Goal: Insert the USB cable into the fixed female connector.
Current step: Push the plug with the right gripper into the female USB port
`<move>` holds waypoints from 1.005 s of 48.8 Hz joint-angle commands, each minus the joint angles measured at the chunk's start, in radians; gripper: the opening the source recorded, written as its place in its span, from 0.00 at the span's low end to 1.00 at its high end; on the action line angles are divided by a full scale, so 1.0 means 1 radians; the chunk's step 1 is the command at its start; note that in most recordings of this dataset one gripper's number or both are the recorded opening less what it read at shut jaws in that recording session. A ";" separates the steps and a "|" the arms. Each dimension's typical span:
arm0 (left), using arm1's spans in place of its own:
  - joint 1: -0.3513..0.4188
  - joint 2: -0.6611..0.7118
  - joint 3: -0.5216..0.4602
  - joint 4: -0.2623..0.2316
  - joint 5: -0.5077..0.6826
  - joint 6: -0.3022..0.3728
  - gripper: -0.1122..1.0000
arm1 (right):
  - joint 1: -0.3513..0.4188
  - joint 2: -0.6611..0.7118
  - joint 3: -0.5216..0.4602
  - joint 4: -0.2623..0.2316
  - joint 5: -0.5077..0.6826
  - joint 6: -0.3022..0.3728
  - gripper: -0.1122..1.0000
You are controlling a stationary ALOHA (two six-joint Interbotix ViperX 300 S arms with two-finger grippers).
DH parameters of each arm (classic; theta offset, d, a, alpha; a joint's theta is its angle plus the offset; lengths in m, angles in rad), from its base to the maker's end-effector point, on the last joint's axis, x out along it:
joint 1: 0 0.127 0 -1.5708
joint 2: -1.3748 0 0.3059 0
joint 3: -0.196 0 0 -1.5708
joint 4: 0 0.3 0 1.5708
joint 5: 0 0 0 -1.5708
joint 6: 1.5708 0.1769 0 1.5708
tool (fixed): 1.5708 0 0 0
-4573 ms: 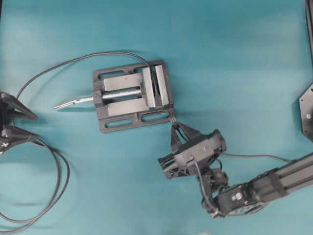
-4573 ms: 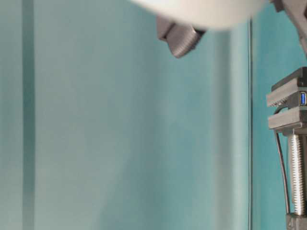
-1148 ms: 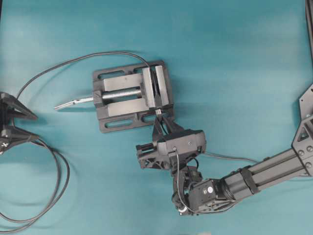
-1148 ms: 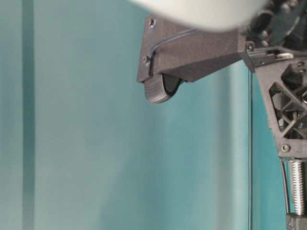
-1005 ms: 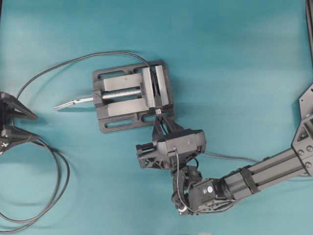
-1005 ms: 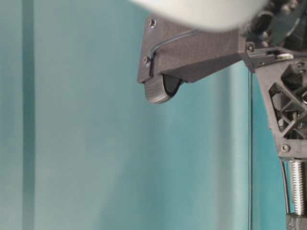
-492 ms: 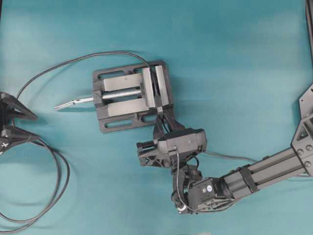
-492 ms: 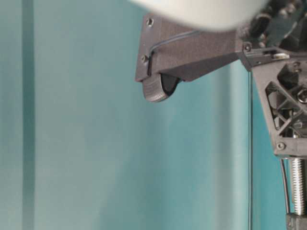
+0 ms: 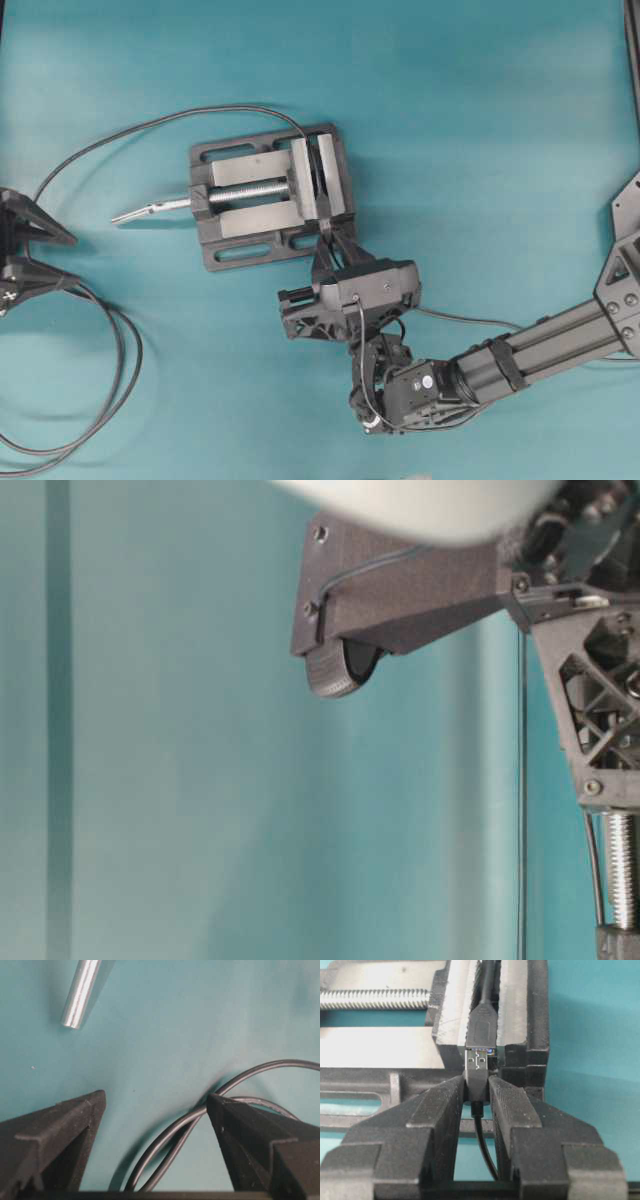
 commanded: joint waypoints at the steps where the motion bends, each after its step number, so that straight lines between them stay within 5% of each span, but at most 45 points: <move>1: 0.000 0.008 -0.011 0.003 -0.005 -0.011 1.00 | -0.009 -0.023 -0.002 -0.008 -0.014 0.000 0.29; 29: 0.000 0.008 -0.011 0.003 -0.005 -0.011 1.00 | -0.061 -0.034 0.009 -0.009 -0.008 -0.005 0.29; 39: -0.002 0.008 -0.011 0.003 -0.005 -0.011 1.00 | -0.092 -0.034 -0.002 -0.081 -0.008 -0.025 0.29; 49: 0.000 0.008 -0.011 0.003 -0.005 -0.011 1.00 | -0.126 -0.034 -0.015 -0.097 -0.012 -0.032 0.29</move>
